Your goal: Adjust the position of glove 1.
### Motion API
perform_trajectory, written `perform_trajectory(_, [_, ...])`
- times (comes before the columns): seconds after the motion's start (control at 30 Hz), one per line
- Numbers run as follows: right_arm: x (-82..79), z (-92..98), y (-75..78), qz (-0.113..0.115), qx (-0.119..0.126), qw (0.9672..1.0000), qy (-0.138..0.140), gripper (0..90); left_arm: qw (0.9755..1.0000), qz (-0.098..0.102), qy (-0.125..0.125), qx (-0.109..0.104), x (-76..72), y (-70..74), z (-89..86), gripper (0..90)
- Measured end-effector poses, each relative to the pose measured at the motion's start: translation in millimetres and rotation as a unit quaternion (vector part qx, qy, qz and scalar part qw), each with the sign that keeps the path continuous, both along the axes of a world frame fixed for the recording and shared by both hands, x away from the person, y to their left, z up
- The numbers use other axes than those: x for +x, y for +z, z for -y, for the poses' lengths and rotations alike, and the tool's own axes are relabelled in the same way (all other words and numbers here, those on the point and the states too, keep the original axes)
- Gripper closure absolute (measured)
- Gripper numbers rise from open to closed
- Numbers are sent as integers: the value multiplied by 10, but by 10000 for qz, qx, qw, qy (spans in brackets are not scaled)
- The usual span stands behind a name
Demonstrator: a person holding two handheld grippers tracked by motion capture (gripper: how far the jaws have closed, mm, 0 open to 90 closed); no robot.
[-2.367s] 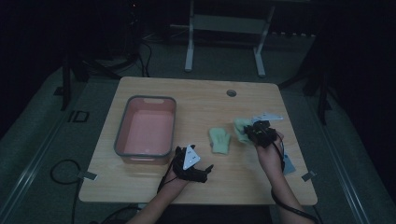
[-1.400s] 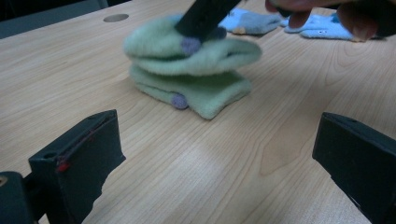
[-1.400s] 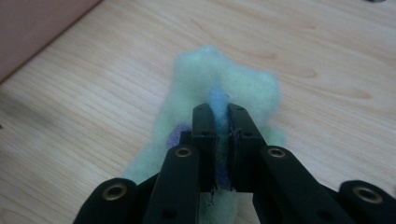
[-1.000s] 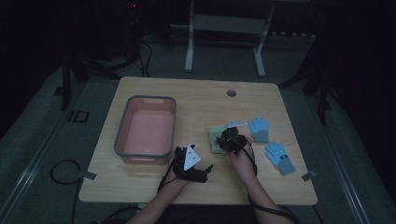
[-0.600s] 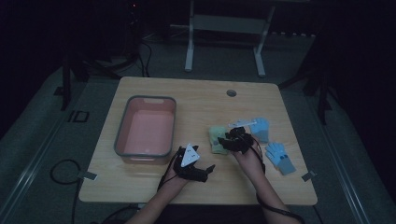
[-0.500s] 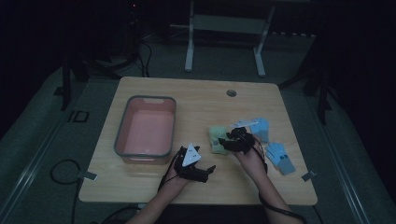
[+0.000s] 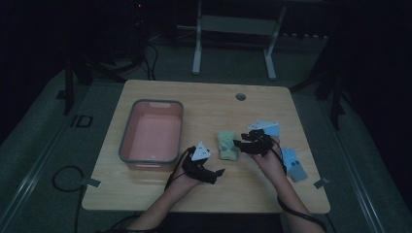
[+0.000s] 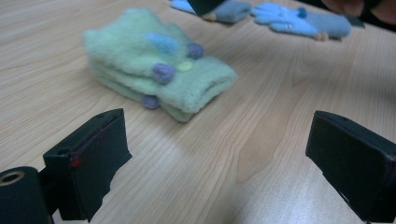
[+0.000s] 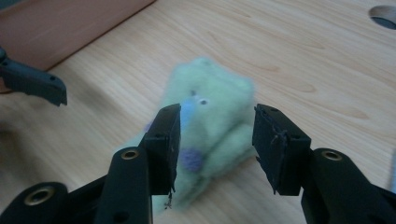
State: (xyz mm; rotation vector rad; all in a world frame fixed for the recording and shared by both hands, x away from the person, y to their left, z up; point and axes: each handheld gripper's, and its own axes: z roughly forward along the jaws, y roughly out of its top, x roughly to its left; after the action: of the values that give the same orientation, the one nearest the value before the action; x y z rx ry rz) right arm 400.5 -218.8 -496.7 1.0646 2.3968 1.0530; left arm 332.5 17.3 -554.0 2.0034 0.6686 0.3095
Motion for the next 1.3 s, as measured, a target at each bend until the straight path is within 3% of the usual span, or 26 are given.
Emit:
perform_trajectory(0.17, [108, 59, 1, -53, 40, 10000, 36, 508, 9983, 313, -302, 386, 69, 20, 127, 119])
perform_trajectory(0.3, [213, 79, 11, -106, 179, 9997, 94, 513, 9963, 642, -354, 438, 117, 59, 214, 149])
perform_trajectory(0.5, [374, 29, 27, -204, 286, 9990, 275, 501, 9913, 910, -696, 648, 222, 125, 343, 221])
perform_trajectory(0.67, [528, -29, -30, -356, 307, 9981, 393, 485, 9881, 872, -923, 873, 370, 107, 420, 292])
perform_trajectory(0.87, [696, -49, -246, -806, 311, 9954, 411, 458, 9832, 718, -1088, 1278, 524, 1, 473, 340])
perform_trajectory(1.1, [797, -52, -449, -1278, 371, 9896, 540, 440, 9814, 673, -1165, 1373, 579, -53, 491, 371])
perform_trajectory(1.2, [816, -35, -492, -1460, 566, 9858, 616, 508, 9791, 759, -1190, 1463, 573, -65, 506, 365])
perform_trajectory(1.3, [811, -29, -511, -1465, 659, 9848, 663, 576, 9775, 831, -1190, 1529, 561, -74, 514, 362])
